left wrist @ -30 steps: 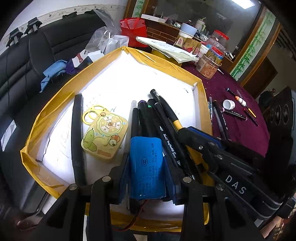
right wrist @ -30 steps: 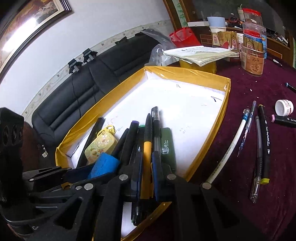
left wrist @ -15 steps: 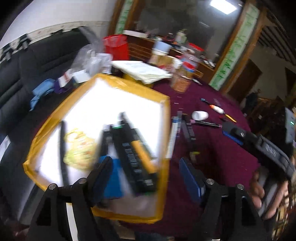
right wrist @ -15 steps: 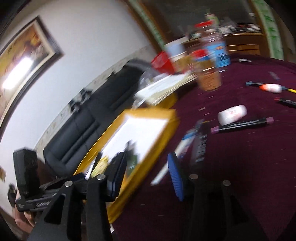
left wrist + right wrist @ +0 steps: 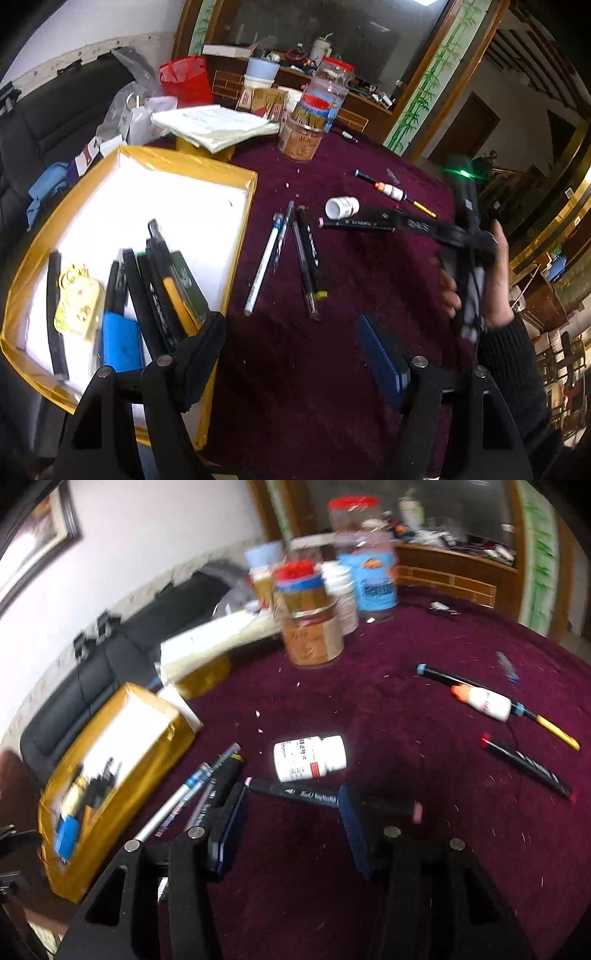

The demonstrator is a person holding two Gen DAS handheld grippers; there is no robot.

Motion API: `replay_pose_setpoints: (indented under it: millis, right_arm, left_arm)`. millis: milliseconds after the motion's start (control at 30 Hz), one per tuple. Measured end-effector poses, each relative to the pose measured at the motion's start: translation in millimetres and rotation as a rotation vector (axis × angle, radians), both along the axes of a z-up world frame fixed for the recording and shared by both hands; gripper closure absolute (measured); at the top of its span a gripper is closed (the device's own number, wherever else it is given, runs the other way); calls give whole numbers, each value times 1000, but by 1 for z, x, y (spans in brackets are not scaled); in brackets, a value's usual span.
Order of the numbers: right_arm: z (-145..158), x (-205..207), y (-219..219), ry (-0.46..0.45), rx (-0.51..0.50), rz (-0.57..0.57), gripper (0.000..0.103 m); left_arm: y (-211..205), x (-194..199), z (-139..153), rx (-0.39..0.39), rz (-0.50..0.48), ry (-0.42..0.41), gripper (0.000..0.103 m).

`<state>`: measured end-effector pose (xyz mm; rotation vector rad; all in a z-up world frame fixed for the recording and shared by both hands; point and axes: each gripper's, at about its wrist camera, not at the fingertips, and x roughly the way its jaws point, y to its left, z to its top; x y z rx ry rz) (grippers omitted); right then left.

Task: Organize rigid objects
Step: 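Grasp a black marker with pink cap with the right tool, then grasp a black marker with the left tool while the right tool holds its marker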

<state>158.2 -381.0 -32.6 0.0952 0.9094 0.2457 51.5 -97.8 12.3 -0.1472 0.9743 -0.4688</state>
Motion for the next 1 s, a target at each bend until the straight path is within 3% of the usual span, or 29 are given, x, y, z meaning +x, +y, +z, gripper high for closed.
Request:
replay_pose_setpoints:
  millis: [133, 300, 367, 433, 567, 833, 1000]
  right_arm:
    - [-24, 25, -7, 66, -25, 36, 54]
    - [-43, 13, -7, 89, -18, 101, 53]
    - [-43, -4, 3, 79, -45, 120, 63]
    - [-42, -15, 7, 78, -45, 93, 79]
    - [-44, -34, 7, 97, -21, -9, 88]
    - [-44, -67, 6, 101, 79, -56, 89]
    - [-42, -73, -22, 93, 101, -164, 89]
  left_arm:
    - [-1, -5, -2, 9, 0, 4, 26]
    - [-5, -6, -2, 5, -13, 1, 26]
    - [-7, -5, -4, 3, -20, 9, 26]
    - [-10, -3, -6, 6, -26, 14, 26]
    - [-22, 1, -8, 24, -48, 14, 26]
    - [-57, 23, -23, 73, -76, 51, 26]
    - [-90, 53, -33, 112, -96, 83, 26]
